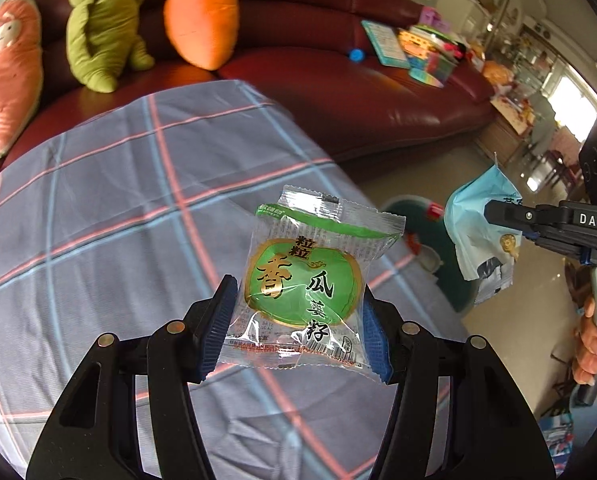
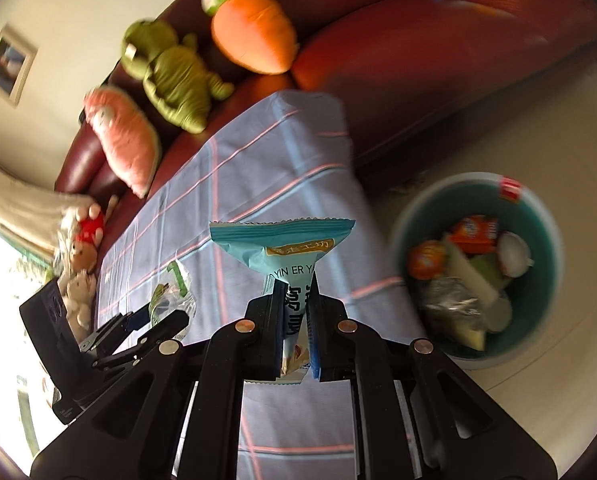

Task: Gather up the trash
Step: 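Carry the seed packet and light-blue snack bag over the teal bin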

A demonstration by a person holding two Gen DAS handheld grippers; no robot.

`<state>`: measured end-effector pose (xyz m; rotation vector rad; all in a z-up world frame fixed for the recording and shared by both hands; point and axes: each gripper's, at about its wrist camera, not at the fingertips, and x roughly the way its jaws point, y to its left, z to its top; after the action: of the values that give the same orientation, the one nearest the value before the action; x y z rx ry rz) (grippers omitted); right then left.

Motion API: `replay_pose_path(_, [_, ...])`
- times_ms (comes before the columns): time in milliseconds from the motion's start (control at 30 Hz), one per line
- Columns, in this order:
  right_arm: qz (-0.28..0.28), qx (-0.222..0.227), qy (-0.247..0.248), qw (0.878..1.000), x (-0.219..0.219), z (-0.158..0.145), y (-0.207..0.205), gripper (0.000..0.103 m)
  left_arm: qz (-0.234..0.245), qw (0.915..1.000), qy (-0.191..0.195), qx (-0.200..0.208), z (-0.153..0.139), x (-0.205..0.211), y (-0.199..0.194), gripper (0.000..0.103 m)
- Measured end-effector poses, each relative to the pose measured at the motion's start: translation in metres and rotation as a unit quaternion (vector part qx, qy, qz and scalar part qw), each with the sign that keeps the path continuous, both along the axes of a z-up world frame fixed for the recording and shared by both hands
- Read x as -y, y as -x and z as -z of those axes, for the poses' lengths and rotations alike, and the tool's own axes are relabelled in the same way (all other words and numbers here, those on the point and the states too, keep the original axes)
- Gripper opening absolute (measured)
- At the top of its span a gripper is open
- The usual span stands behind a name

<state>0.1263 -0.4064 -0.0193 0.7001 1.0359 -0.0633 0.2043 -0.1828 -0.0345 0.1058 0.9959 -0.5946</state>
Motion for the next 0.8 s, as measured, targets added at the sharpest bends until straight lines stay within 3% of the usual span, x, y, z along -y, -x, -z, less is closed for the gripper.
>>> replay_pose_path(467, [0.09,0.013,-0.013,0.996,0.103,0.009,0.068,0.009,0.076,0.997,-0.008,-0.011,0.004,0.119,0.022,0.059])
replay_pose_path(800, [0.106,-0.001,-0.019,0.994,0.132,0.021,0.078,0.01,0.109,0.9937,-0.02,-0.021,0.019,0.174,0.031,0.059])
